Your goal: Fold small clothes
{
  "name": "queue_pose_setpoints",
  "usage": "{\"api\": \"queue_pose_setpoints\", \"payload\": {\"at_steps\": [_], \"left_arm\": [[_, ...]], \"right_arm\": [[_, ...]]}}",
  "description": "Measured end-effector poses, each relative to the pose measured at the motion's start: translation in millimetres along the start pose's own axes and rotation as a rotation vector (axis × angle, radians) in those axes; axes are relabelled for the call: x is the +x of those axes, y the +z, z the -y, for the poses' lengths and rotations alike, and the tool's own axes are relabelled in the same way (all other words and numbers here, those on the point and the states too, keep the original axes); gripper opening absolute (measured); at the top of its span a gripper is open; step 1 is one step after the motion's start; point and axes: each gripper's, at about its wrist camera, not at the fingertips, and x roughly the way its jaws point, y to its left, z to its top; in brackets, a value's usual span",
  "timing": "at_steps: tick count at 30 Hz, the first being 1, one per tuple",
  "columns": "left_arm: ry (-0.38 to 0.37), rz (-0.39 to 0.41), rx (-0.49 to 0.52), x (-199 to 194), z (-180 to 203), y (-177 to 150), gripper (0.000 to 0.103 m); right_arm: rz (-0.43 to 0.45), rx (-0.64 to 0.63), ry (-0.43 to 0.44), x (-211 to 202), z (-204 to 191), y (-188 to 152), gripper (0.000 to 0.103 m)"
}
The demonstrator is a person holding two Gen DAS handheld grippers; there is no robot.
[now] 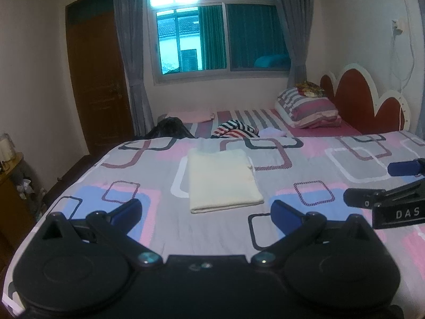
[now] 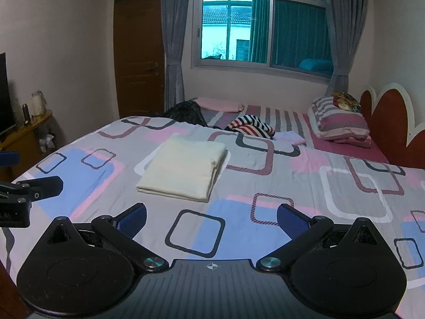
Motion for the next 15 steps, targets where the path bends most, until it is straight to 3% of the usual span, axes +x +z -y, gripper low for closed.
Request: {"api": "queue_pose_setpoints", "payload": {"at_steps": [15], "left_arm": [[-0.001, -0.001, 0.007, 3.9, 3.9, 0.5, 0.103]], "right_arm": [[-0.002, 0.009, -0.002, 0.1, 8.2, -0.5, 0.103]]}}
